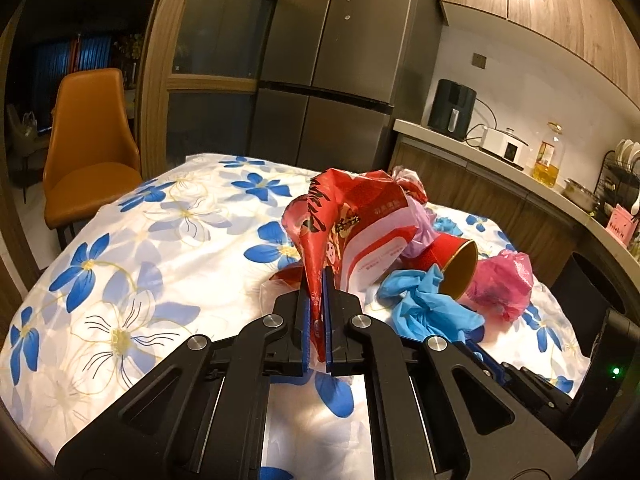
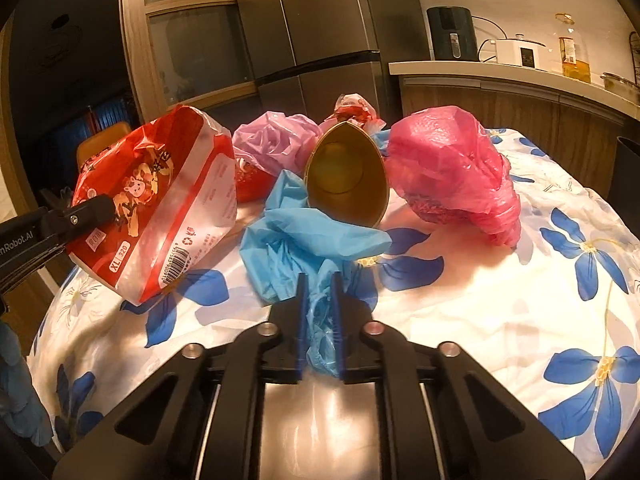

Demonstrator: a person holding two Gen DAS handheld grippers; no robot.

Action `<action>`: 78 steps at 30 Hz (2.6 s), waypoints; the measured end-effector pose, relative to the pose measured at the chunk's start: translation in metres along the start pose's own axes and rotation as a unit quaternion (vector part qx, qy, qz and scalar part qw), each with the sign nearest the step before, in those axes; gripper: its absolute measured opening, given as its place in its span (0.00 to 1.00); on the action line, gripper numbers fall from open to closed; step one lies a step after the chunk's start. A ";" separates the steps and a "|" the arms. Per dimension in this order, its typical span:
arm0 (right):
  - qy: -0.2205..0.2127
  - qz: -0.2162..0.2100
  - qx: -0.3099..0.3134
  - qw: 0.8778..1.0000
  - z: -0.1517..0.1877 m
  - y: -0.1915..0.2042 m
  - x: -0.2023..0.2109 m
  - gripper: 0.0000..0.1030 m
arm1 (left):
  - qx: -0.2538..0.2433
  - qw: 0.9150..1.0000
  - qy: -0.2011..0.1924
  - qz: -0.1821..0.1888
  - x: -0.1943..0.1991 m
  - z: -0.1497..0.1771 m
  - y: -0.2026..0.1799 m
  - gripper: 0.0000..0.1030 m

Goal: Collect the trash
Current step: 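Grasp the red snack packet with the left tool while the right tool grasps the blue glove, then lift the red packet and blue glove with both tools toward the bin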

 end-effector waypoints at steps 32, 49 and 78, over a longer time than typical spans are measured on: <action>-0.106 -0.026 0.013 0.994 -0.024 0.006 0.146 0.02 | -0.029 0.997 -0.053 0.052 0.075 -0.005 -0.048 0.04; -0.153 0.012 -0.002 0.988 -0.042 -0.029 0.190 0.02 | -0.073 0.988 -0.078 0.108 0.097 -0.011 -0.117 0.04; -0.248 0.190 -0.033 0.949 -0.092 -0.188 0.279 0.02 | -0.149 0.950 -0.119 0.247 0.102 -0.020 -0.329 0.04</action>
Point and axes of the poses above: each gripper's, at about its wrist camera, not at the fingertips, and x roughly against the way its jaws point, y to its left, z to its underside, the point moved 5 cm from there along -x, roughly the way its jaws point, and after that the axes turned 11 degrees about -z, right-handed, at the moved point
